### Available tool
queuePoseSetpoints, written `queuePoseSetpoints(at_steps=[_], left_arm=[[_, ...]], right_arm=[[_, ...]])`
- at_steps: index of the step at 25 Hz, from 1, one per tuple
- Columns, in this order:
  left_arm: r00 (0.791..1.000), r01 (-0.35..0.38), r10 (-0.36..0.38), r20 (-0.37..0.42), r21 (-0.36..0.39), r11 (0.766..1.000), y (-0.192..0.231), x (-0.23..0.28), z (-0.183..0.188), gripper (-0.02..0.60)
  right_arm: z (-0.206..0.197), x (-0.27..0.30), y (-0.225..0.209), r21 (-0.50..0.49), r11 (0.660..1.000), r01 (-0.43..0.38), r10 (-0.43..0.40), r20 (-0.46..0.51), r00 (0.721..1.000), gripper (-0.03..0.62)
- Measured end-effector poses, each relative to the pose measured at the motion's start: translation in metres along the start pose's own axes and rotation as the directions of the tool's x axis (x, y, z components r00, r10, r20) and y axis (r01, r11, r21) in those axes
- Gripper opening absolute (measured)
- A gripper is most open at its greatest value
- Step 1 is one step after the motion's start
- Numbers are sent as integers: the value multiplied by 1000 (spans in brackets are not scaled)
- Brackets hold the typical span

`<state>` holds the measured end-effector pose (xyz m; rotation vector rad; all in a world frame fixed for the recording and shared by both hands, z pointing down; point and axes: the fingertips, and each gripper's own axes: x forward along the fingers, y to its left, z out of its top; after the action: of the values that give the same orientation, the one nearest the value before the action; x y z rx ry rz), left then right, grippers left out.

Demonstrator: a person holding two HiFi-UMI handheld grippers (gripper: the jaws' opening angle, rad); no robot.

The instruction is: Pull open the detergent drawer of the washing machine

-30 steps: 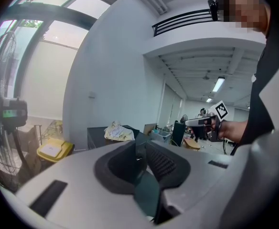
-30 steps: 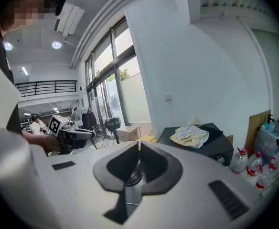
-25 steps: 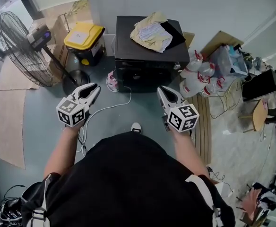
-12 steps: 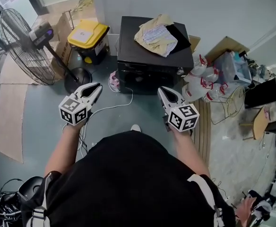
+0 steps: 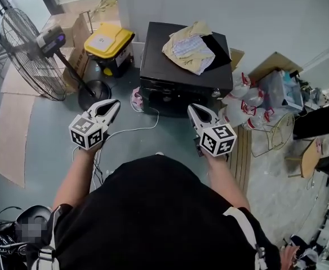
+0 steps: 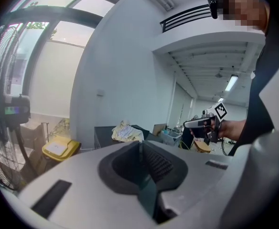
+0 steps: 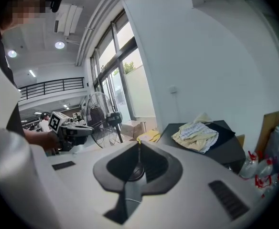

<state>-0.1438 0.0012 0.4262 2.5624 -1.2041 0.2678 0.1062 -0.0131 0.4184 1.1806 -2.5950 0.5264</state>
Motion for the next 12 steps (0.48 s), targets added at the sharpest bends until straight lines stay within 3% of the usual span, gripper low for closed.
queuePoseSetpoints(at_steps=[12], left_arm=[[998, -62, 62, 13, -13, 998, 2, 29, 7, 23]], right_arm=[[4, 20, -41, -13, 998, -59, 58, -23, 998, 12]])
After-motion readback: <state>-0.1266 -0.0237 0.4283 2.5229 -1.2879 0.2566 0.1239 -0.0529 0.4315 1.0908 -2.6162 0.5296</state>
